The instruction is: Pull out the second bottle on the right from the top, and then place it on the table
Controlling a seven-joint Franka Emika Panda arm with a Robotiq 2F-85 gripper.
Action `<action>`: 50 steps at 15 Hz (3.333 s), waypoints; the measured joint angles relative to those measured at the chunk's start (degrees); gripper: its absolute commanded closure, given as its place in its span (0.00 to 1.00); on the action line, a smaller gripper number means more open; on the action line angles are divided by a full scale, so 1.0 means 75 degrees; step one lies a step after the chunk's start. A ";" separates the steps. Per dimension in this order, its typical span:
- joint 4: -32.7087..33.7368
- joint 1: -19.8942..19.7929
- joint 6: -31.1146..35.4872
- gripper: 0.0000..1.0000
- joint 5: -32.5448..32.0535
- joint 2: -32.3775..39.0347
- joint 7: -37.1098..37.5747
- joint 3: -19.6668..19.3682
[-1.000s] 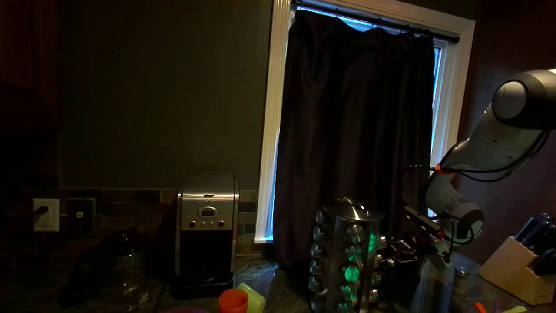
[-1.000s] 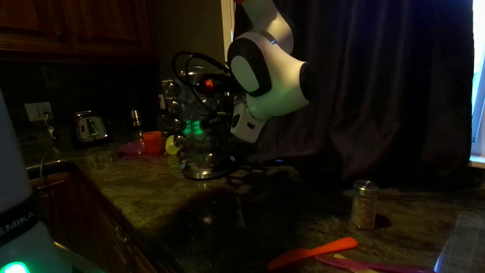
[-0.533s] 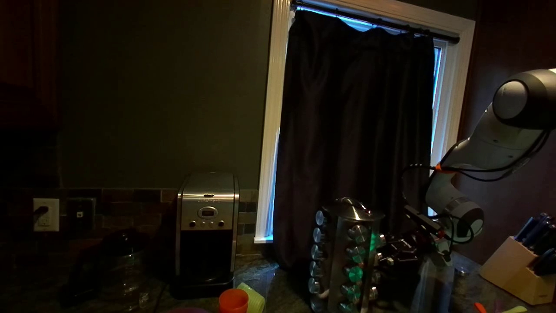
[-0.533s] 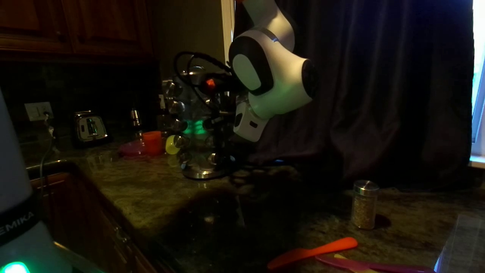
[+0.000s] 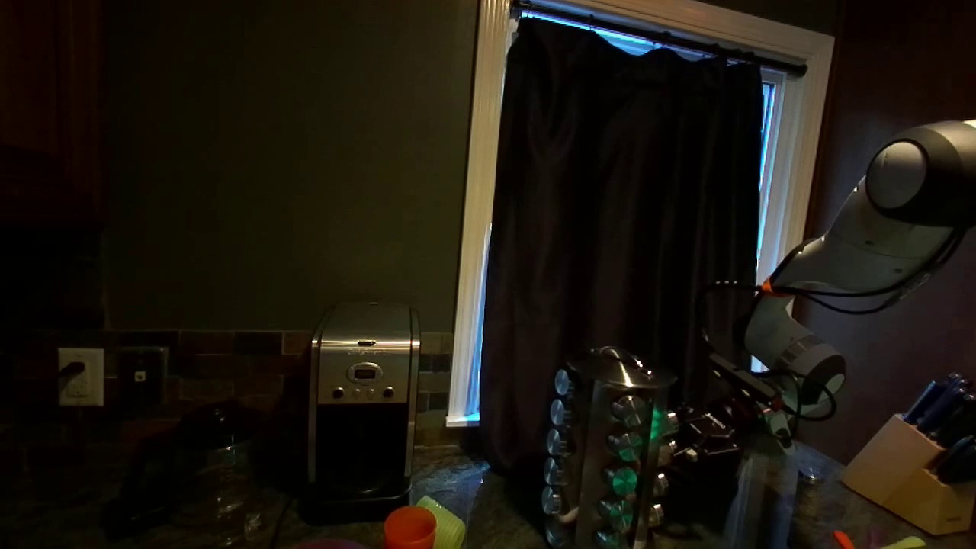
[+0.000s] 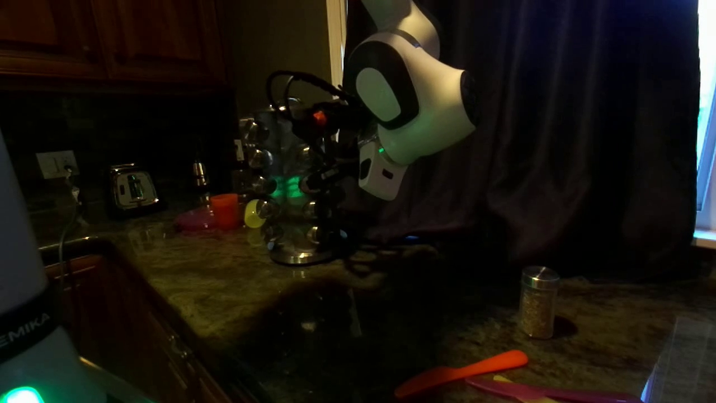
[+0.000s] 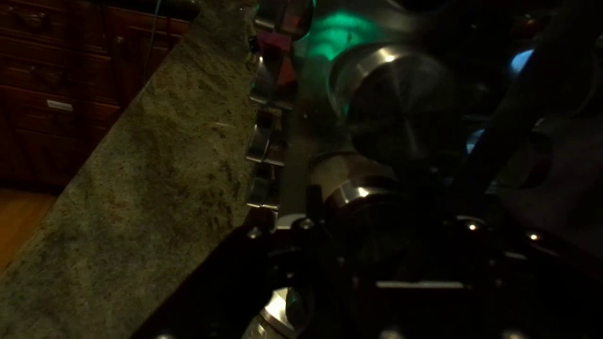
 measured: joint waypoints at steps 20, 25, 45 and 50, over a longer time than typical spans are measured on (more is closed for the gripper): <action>0.0203 -0.0310 -0.0202 0.75 -0.0370 0.0007 0.0000 -0.0210; 0.0218 -0.0336 -0.0202 0.75 -0.0361 0.0009 0.0000 -0.0223; -0.0281 -0.0289 0.2657 0.75 -0.1091 -0.0828 0.0623 -0.0534; -0.1270 0.0053 0.5649 0.75 -0.1844 -0.1640 0.1574 -0.0129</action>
